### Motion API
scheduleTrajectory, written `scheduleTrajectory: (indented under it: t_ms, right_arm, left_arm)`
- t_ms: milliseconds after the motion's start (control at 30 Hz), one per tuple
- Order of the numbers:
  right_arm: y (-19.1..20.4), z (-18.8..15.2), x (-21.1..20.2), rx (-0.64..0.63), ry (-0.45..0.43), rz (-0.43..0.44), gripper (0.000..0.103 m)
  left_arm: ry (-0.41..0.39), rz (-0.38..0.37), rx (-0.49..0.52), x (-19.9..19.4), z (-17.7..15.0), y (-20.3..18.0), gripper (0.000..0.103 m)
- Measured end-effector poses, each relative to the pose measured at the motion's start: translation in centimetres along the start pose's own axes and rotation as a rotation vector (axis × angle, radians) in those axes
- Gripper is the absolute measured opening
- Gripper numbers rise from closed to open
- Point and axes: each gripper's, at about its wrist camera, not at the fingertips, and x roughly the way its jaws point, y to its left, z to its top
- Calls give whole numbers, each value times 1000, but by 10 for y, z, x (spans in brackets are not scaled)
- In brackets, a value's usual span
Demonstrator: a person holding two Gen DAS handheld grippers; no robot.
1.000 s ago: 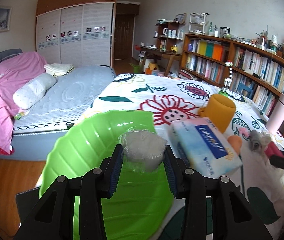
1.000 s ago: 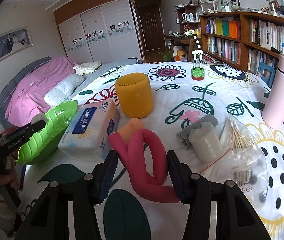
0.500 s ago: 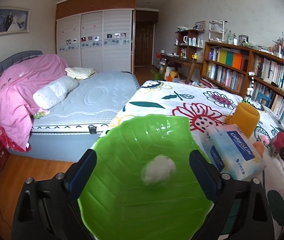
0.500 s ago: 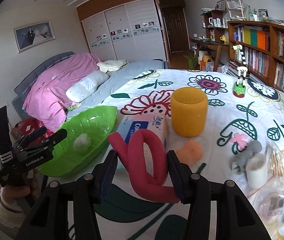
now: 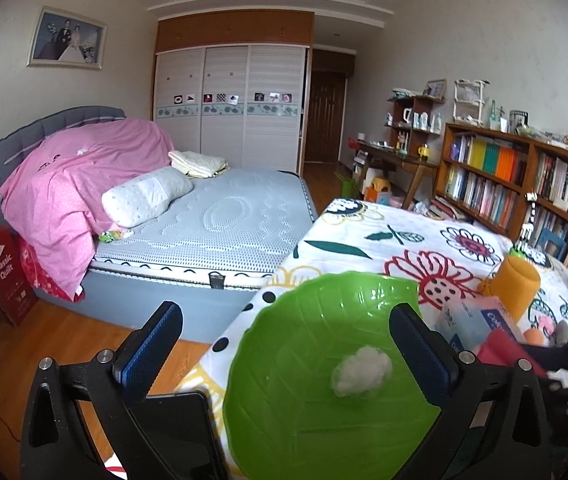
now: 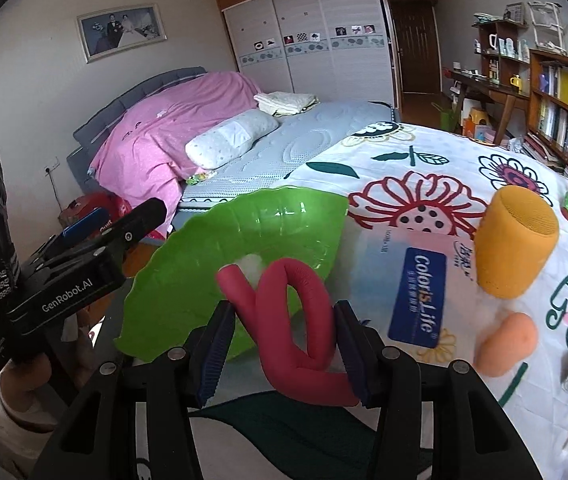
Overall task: Organize soft objects
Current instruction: 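Lower the pink foam tubes into the green bowl and open the right gripper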
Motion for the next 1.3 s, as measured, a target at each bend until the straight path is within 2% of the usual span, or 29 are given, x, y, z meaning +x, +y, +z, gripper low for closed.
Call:
scheduleTrajectory:
  t_ms: [367,400,500,533,933,1300]
  right_arm:
    - [25,5,24,-46,31,62,55]
    - [25,5,26,-44,33,64,57]
    - [23,5,28,-34,20,72,71]
    - [22,4,27,-33,13,75,72]
    - [2,-7,14,35,8,52,72]
    - [-18,-15,-16,93,-66,18,76]
  left_arm:
    - [-39,16,-27,-9,1,18,103]
    - [-40,23,-28,-9,2,19,103]
    - [-45,48,-37,-9,2,23,103]
    - [-43,47,-42,-9,2,24,103]
    - [-23,22,-28,-6,-1,19,103]
    - [-2,-25,23,-5,-4,-6,103]
